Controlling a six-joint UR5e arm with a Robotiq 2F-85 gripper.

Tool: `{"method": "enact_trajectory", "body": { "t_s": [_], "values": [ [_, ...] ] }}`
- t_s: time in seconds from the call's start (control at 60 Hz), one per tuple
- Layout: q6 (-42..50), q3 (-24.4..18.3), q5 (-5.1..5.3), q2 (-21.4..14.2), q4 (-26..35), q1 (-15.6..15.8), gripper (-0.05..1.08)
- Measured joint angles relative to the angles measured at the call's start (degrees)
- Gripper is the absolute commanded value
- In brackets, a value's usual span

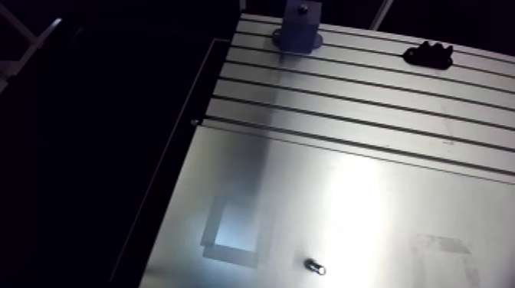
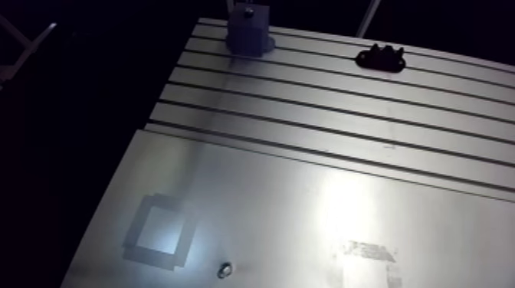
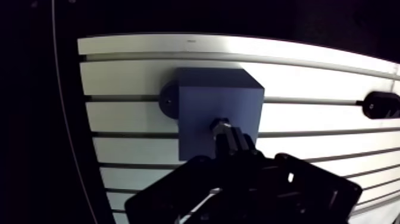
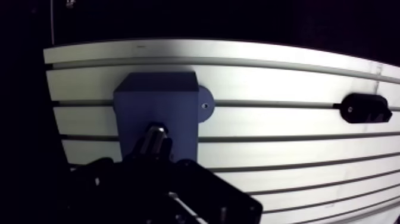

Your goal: Pick up the M10 bolt and insert it into the hex recess until seated.

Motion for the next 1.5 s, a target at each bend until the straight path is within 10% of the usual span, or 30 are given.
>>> {"method": "enact_trajectory", "body": {
  "t_s": [1.5],
  "values": [
    [-1.33,1.02,0.24,0.44,-0.03,0.2,1.08]
  ]
}}
